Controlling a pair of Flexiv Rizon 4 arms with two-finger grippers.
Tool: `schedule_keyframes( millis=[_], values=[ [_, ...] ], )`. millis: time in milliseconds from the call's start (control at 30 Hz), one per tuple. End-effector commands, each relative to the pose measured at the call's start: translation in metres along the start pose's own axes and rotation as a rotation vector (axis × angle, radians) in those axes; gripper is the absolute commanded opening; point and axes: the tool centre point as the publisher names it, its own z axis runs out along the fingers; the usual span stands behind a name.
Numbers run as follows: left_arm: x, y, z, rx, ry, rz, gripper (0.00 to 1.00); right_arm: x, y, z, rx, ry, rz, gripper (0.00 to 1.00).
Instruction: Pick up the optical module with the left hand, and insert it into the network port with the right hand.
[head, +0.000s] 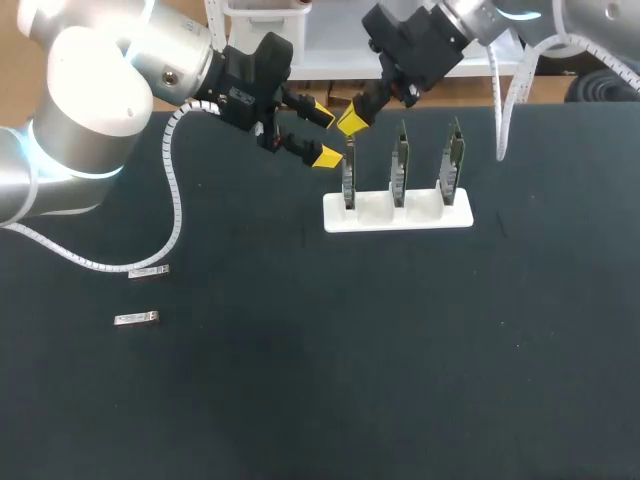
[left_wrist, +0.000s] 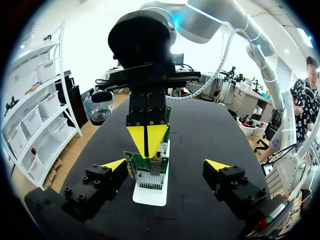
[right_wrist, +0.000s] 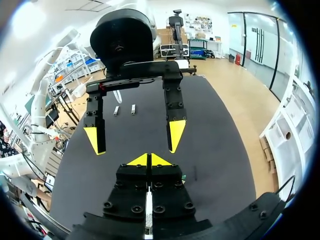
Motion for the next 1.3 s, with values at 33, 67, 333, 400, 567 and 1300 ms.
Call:
schedule_keyframes(
  millis=[33, 67, 333, 400, 567, 1300],
  values=[
    [-0.001, 0.002, 0.0, 0.003, 0.004, -0.001, 1.0, 0.003, -0.002, 0.003, -0.004, 0.0, 0.002, 0.0],
    [-0.001, 0.002, 0.0, 0.003, 0.004, -0.001, 1.0, 0.004, -0.002, 0.003, -0.004, 0.001, 0.002, 0.0],
    [-0.001, 0.002, 0.0, 0.003, 0.004, -0.001, 1.0, 0.005, -0.002, 0.003, -0.007, 0.003, 0.005, 0.0],
    [-0.001, 0.002, 0.0, 0.003, 0.004, -0.001, 1.0, 0.005, -0.002, 0.003, -0.009, 0.003, 0.005, 0.0],
    [-0.001, 0.002, 0.0, 0.003, 0.004, -0.001, 1.0, 0.006, -0.001, 0.004, -0.013, 0.003, 0.007, 0.0],
    [-0.001, 0.002, 0.0, 0.003, 0.004, -0.001, 1.0, -0.018, 0.013, -0.023, 0.028, -0.039, -0.079, 0.0]
  ],
)
